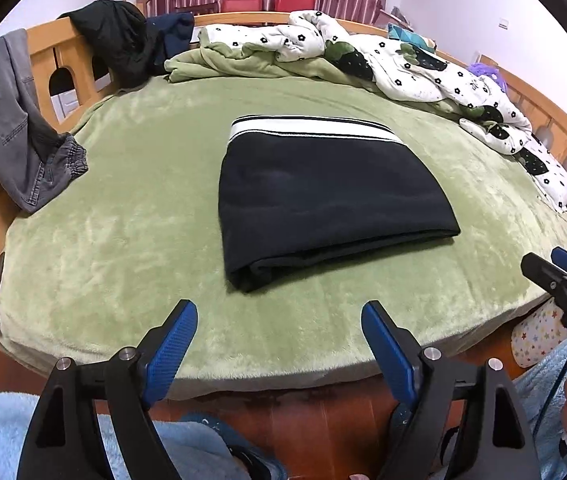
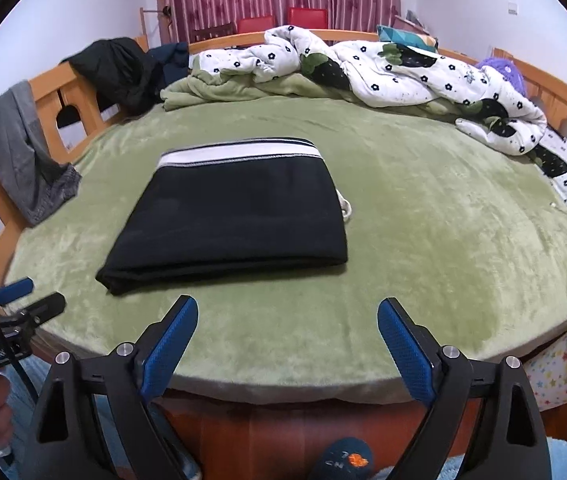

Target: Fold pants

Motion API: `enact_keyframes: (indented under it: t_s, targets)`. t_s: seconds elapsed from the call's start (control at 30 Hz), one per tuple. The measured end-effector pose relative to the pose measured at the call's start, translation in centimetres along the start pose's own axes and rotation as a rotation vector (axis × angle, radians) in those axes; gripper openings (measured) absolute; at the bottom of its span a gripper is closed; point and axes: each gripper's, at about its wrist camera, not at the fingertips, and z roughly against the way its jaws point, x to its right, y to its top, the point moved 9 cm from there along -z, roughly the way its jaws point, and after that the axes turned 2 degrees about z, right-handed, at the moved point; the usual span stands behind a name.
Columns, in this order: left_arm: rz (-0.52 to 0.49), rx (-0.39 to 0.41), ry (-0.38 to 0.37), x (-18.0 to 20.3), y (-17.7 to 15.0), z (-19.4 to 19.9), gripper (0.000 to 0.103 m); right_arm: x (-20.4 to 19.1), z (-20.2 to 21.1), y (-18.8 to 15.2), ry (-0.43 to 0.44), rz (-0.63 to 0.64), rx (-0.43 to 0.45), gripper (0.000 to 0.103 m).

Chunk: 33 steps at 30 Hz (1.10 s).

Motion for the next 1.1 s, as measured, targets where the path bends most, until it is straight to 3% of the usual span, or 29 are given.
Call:
enact_keyframes:
  t_s: [0.5, 1.1]
  targets:
    - [0.006, 0.035, 0.034, 0.31, 0.12, 1.01, 0.083, 0.64, 0.75, 0.34, -0.013, -0.026, 0.025, 0.091]
    - [0.009, 0.035, 0.024, 0.73, 0.01, 1.18, 0.083, 0.68, 0.83, 0.3, -0.012, -0.034, 0.03, 0.091]
